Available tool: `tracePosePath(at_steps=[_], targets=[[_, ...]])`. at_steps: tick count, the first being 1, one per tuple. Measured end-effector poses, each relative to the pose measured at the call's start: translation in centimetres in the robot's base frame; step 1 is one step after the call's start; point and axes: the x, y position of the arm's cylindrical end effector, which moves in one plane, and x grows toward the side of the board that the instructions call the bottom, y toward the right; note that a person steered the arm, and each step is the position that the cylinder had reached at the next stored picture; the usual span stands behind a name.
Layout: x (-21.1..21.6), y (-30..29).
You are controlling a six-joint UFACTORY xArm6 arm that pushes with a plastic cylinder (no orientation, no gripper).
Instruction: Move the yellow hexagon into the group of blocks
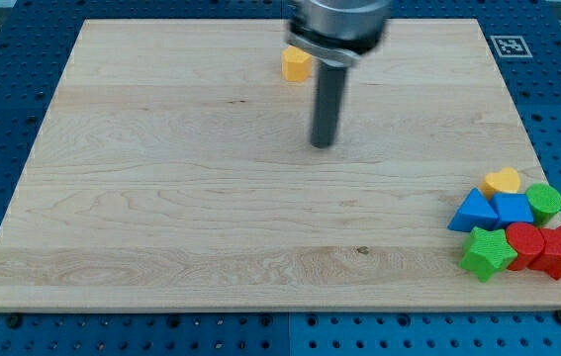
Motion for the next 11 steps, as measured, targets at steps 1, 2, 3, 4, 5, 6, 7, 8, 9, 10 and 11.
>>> tracePosePath(at_steps=[1,2,3,4,5,6,7,8,9,10,11], targets=[[-5.4,-5.5],[-11.2,-8.9],[-13.3,-4.8],[-13.3,1.3],[-13.3,4.2],[-11.9,3.8],[-9.0,3.3],[-6.1,3.3],[-2.9,3.3],[0.2,3.3],[3.1,3.4]])
